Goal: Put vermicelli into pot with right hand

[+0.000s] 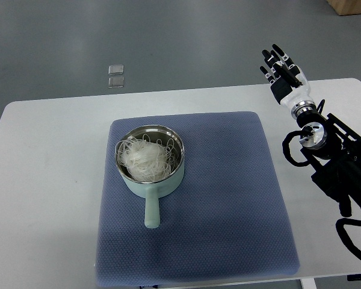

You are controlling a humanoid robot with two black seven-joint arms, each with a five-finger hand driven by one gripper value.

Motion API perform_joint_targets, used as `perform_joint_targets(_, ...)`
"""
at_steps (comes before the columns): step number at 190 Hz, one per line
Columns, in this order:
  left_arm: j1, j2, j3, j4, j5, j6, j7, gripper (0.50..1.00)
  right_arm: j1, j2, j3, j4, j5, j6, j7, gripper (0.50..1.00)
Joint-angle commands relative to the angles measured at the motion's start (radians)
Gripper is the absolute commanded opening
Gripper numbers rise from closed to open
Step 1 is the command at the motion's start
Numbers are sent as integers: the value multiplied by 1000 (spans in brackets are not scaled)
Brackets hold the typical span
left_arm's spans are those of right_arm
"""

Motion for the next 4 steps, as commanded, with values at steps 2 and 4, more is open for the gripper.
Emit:
perform_joint_targets(2,0,0,0,0,0,0,0,1000,-3,6,-1,-2,0,0,0,930)
perform_joint_targets(4,0,0,0,0,0,0,0,1000,-3,7,-1,-2,0,0,2,930)
